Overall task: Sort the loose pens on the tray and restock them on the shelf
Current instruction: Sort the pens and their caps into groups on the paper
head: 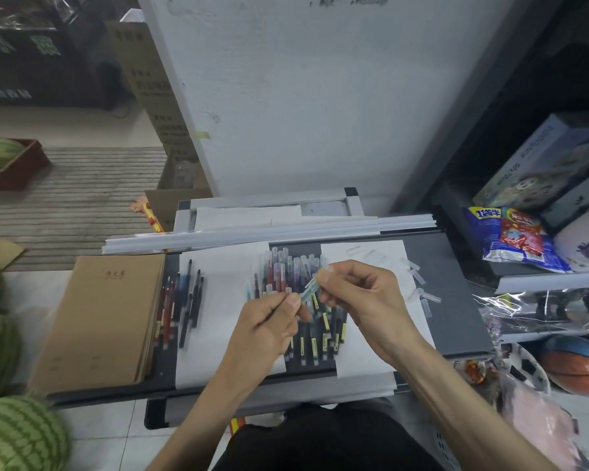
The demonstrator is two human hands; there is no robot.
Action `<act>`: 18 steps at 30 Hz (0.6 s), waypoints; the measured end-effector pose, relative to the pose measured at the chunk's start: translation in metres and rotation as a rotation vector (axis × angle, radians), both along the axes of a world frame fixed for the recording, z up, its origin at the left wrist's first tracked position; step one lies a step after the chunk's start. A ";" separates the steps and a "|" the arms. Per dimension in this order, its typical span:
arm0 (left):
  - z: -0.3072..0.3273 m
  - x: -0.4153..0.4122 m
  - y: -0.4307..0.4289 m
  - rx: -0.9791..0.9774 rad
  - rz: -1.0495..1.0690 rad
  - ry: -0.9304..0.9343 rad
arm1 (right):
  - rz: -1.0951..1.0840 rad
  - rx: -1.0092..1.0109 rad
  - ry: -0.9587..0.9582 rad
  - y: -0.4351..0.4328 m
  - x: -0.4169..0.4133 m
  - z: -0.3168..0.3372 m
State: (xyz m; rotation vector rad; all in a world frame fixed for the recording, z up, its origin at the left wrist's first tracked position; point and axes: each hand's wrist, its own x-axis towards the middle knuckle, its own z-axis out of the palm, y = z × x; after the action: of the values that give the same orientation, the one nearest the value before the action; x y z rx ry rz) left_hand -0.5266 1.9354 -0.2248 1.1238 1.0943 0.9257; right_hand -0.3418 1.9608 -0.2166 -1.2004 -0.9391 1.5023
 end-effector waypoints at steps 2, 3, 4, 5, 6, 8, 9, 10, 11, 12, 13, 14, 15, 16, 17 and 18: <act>-0.002 0.004 0.002 -0.022 0.013 0.024 | 0.064 0.021 -0.071 -0.005 -0.006 -0.003; -0.005 0.006 0.004 -0.015 0.011 0.062 | 0.095 0.032 -0.109 -0.008 -0.011 -0.006; -0.007 0.008 0.005 0.003 0.002 0.124 | 0.109 0.036 -0.150 -0.010 -0.014 -0.009; -0.010 0.008 0.006 0.025 -0.007 0.203 | 0.106 0.033 -0.192 -0.011 -0.017 -0.012; -0.013 0.007 0.007 0.047 -0.018 0.288 | 0.091 0.024 -0.236 -0.011 -0.017 -0.015; -0.019 0.003 0.006 0.084 -0.046 0.448 | 0.079 0.006 -0.324 -0.007 -0.012 -0.021; -0.024 0.000 0.005 0.094 -0.064 0.515 | 0.089 0.000 -0.380 -0.004 -0.008 -0.024; -0.029 -0.004 0.004 0.091 -0.083 0.562 | 0.112 -0.006 -0.440 -0.002 -0.005 -0.028; -0.035 -0.008 0.003 0.075 -0.097 0.581 | 0.141 -0.012 -0.487 0.000 -0.001 -0.031; -0.042 -0.013 0.003 0.049 -0.106 0.591 | 0.171 -0.022 -0.524 0.001 0.003 -0.035; -0.050 -0.019 0.003 0.023 -0.115 0.611 | 0.194 -0.034 -0.558 0.003 0.007 -0.039; -0.058 -0.025 0.004 0.006 -0.126 0.647 | 0.204 -0.048 -0.595 0.004 0.011 -0.044; -0.066 -0.031 0.006 -0.005 -0.134 0.701 | 0.205 -0.068 -0.628 0.007 0.016 -0.048; -0.074 -0.040 0.009 -0.017 -0.130 0.769 | 0.210 -0.090 -0.665 0.011 0.021 -0.054; -0.082 -0.050 0.014 -0.030 -0.113 0.845 | 0.226 -0.109 -0.735 0.015 0.026 -0.060; -0.089 -0.060 0.019 -0.039 -0.077 0.923 | 0.251 -0.117 -0.841 0.021 0.032 -0.068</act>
State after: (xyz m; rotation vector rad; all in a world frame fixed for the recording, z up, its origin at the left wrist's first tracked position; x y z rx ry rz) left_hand -0.5871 1.9545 -0.3137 1.5994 1.7702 0.2846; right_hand -0.3100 1.9813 -0.2845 -1.9146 -1.6101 1.2370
